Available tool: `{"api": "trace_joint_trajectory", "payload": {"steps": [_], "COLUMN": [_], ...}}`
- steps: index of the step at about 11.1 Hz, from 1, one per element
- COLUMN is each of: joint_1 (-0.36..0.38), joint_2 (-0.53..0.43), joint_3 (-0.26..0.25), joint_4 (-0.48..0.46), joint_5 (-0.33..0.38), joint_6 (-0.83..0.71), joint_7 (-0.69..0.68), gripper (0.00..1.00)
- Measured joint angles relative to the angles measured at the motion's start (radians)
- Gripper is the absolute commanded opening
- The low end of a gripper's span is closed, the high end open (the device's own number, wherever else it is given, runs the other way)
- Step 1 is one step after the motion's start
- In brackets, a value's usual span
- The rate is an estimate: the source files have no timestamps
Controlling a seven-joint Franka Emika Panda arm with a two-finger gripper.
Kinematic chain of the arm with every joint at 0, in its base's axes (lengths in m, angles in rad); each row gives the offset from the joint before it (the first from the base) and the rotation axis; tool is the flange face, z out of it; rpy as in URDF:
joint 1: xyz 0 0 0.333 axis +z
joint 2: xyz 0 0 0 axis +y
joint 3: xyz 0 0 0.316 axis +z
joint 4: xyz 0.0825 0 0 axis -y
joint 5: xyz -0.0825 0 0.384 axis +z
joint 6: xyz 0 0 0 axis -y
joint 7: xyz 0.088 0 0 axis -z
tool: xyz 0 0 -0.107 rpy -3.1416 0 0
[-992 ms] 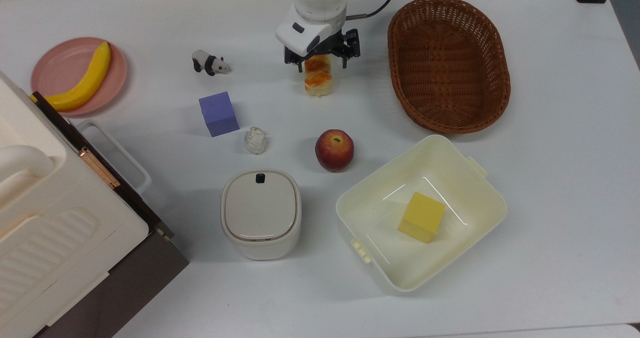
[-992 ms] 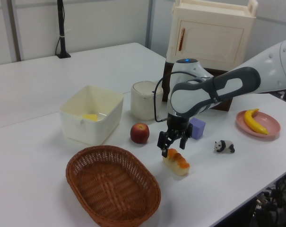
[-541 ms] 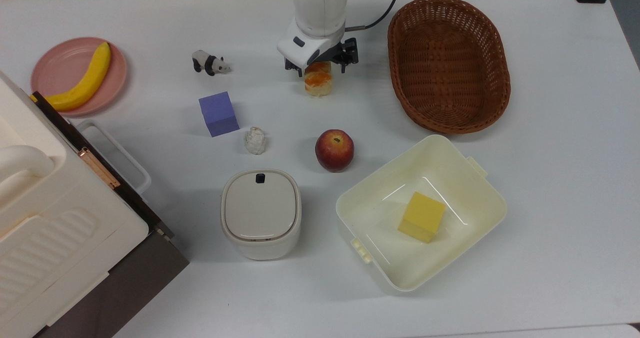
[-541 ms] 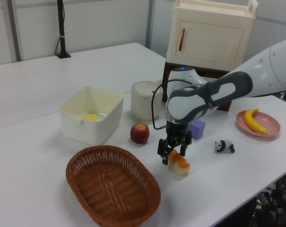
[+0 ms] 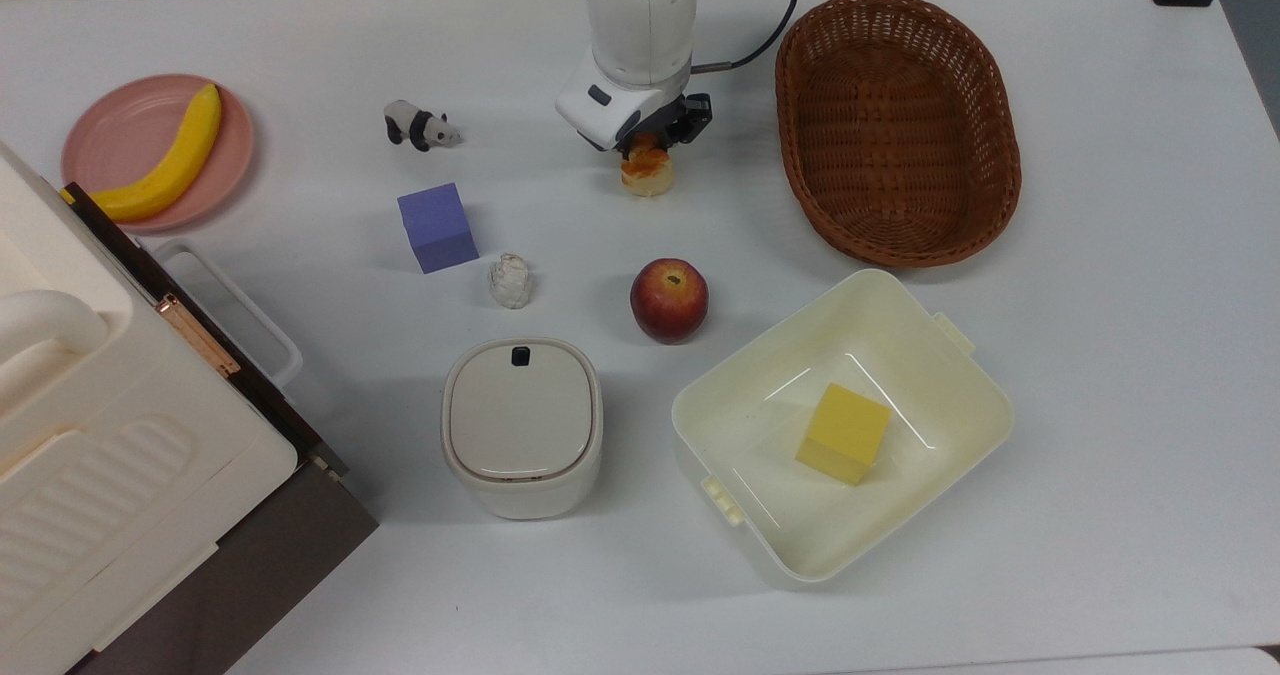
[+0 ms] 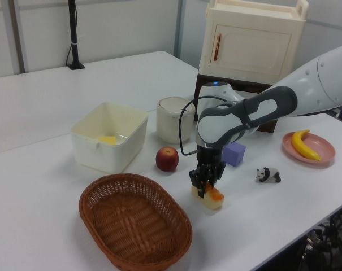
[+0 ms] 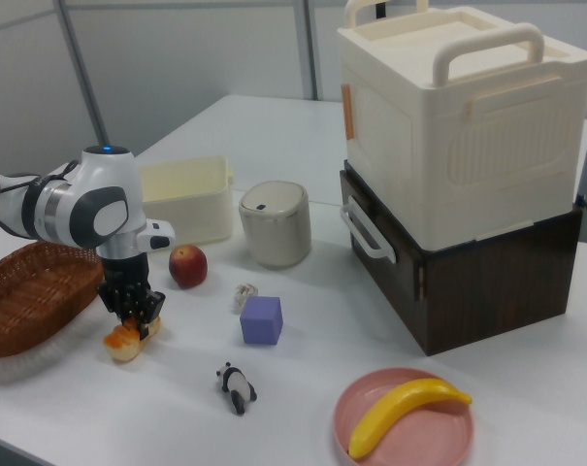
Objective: Put the bread in the basket
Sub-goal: 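Close the gripper around the bread roll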
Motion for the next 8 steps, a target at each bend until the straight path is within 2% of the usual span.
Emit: {"api": "trace_joint_trajectory", "payload": {"steps": [4,5,6,8], "joint_1": [0.000,0.000,0.000,0.000], "joint_2": [0.001,0.001,0.001,0.002], "joint_3": [-0.001,-0.001,-0.001,-0.001], "joint_4": [0.005,0.007,0.008,0.009], "joint_5": [0.000,0.000,0.000,0.000], "joint_6": [0.000,0.000,0.000,0.000], "joint_7": [0.000,0.000,0.000,0.000], "gripper": [0.03,0.14,0.03,0.00]}}
